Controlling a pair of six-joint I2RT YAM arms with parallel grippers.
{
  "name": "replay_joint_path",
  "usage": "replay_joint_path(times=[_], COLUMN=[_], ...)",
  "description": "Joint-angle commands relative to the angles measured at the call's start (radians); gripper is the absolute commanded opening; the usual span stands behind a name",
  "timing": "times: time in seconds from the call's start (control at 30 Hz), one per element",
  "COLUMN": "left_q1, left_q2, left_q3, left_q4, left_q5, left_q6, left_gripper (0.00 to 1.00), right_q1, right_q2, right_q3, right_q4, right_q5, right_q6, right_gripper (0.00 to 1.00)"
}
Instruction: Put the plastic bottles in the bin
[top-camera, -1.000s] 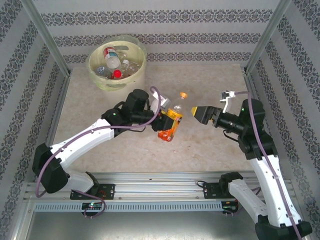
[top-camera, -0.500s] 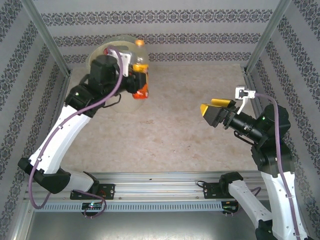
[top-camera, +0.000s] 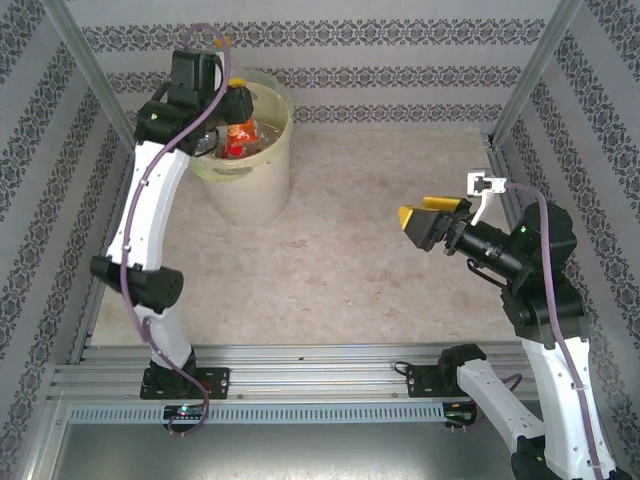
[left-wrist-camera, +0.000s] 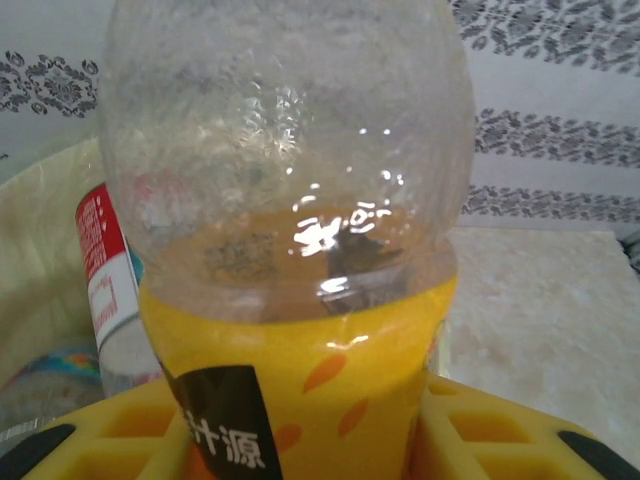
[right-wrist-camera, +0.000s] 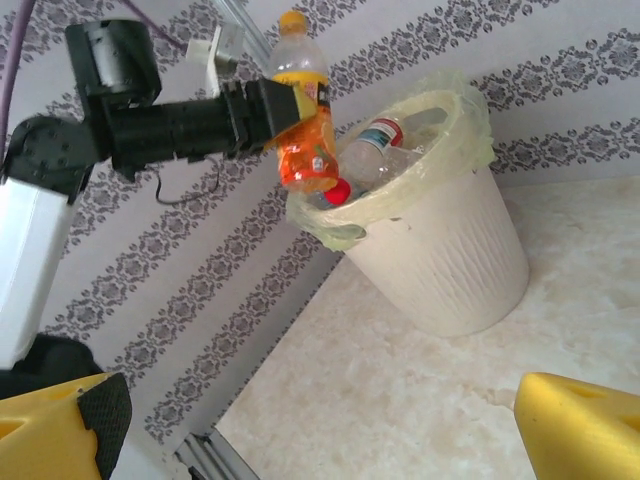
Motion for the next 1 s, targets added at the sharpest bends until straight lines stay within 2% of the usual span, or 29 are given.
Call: replay_joint_path(times=[0.0,0.23,0.5,0.6,0.8,0.97], left_q1=[0.017,0.027,0.034,0.038,0.043,0.042], left_q2=[0.08,0.16,0.163,0.156,0.137,0.106], left_q3=[0.16,0.181,0.176,0.175,0.181,0.181], left_q4=[-0.112,-0.128,-0.173,-0.175,-0.162,-0.132], left_q5=[0.01,0.041,-0.052,-0.058,-0.065,-0.073], left_q6=[0.021,0.019,0.057,0.059,0.066,0.076], left_gripper=[0.43,0.49,0.57,0.64,0.87,0.91], right_q1=[0.013,0.013,0.013,0.013,0.013,0.013], right_q2=[-0.009,-0.003,-0.002,-0.002,-0.002,-0.002], right_q3=[0.025,0.022,0.016,0.013,0.011,0.011], right_q4=[-0.021,-0.032,-0.025,-0.024,-0.031,-0.034], right_q5=[0.023,0.031,0.033,0.034,0.035,0.039], right_q6=[-0.034,-0.042,-0.038,-0.036,-0.035,-0.038], right_gripper=[0.98,0.98,0.98,0.98,0.98,0.98])
